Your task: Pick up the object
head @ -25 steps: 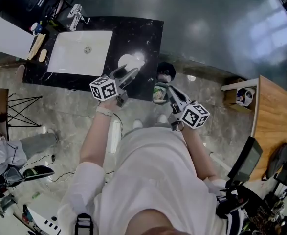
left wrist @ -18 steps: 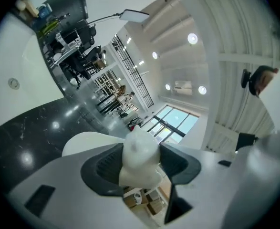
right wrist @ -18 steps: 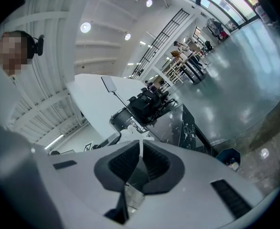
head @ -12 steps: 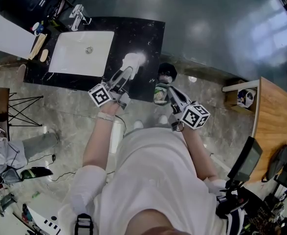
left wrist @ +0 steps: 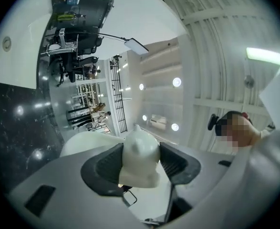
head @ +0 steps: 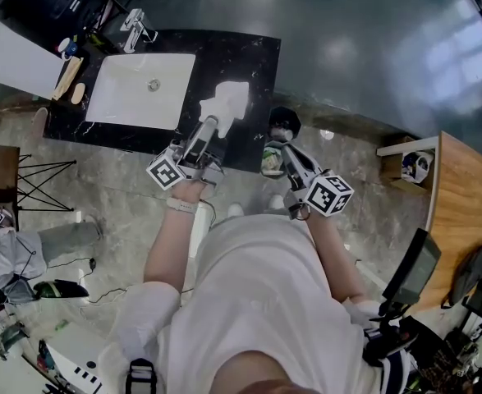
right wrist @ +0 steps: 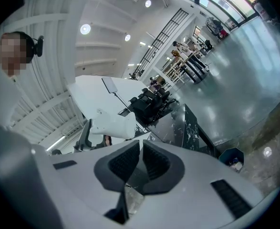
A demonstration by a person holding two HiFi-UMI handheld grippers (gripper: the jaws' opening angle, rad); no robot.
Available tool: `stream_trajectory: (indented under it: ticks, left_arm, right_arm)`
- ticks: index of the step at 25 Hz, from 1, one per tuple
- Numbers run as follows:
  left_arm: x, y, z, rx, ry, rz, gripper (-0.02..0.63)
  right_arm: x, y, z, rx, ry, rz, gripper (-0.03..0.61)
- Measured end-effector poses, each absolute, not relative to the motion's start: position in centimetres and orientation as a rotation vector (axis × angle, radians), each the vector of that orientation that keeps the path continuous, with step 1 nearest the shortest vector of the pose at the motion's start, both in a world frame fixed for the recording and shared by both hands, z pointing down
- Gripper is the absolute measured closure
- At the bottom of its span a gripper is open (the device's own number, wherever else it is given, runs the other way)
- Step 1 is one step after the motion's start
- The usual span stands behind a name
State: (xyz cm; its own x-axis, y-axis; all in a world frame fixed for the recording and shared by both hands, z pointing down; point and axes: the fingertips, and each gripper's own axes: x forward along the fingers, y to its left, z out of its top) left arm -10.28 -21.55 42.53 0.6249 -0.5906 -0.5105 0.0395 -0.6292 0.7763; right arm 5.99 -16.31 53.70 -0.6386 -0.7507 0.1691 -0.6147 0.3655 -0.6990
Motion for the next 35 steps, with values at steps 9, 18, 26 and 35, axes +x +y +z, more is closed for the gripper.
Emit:
stream_trajectory:
  ticks: [9,18,26,35]
  left_arm:
    - [-13.3,-19.0,40.8,1.993,-0.391,-1.214,0.373]
    - [-16.8,-17.4,41.0,1.928,-0.421,-1.354,0.373]
    - [-16.9,-15.7,40.6,1.928,-0.425,-1.365,0.373]
    - [-17.2,-15.7,41.1,1.908,-0.435,-1.369,0.373]
  right_arm:
    - [5.5,-18.0,50.4,-1.154,2.395,-1.102,0.54]
    - [2.3,-20.2,47.1,-1.018,2.4,-1.086,0.54]
    - [1.4,-19.4,46.4,-0.993,2.432,-1.069,0.54]
    - [1.3,-19.5,46.7,-1.012,2.43,-1.075,0.54]
